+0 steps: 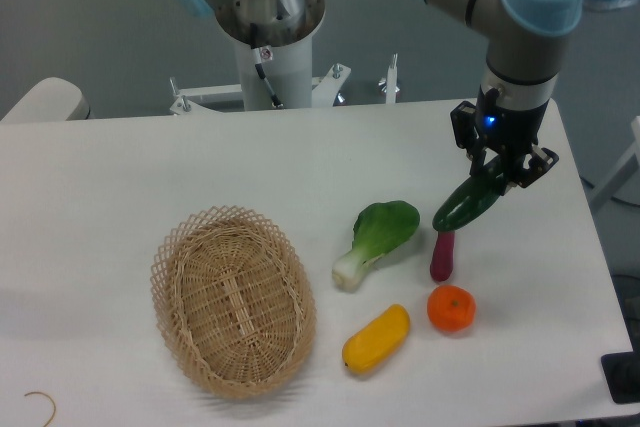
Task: Place the cucumber on the table
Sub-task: 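Carry the held green cucumber away from the eggplant with the gripper, then lower the green cucumber onto the table beside the eggplant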
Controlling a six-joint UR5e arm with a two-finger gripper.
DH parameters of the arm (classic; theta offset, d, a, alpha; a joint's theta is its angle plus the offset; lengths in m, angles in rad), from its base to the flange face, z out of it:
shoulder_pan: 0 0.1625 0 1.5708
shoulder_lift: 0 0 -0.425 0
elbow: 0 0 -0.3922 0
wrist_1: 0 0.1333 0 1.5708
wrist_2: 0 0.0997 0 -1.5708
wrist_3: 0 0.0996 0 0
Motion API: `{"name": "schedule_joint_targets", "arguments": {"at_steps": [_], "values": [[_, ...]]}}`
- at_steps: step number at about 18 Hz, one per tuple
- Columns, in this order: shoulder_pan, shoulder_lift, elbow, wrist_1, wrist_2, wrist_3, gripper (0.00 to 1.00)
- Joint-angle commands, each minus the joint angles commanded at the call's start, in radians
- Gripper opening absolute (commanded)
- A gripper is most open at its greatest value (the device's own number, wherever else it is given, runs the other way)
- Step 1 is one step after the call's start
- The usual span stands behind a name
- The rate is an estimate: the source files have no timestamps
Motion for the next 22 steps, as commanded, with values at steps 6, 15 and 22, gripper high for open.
{"name": "schedule_joint_targets", "arguments": {"at_steps": [6,15,22], "values": [[-0.002,-0.003,-0.009,0.002,0.000,0.000,0.27],[0.009,-0.115,-0.012,0.166,0.009,0.032,0.27],[0.046,-0.247,0.000,0.351,0.006,0.084,0.27]]}}
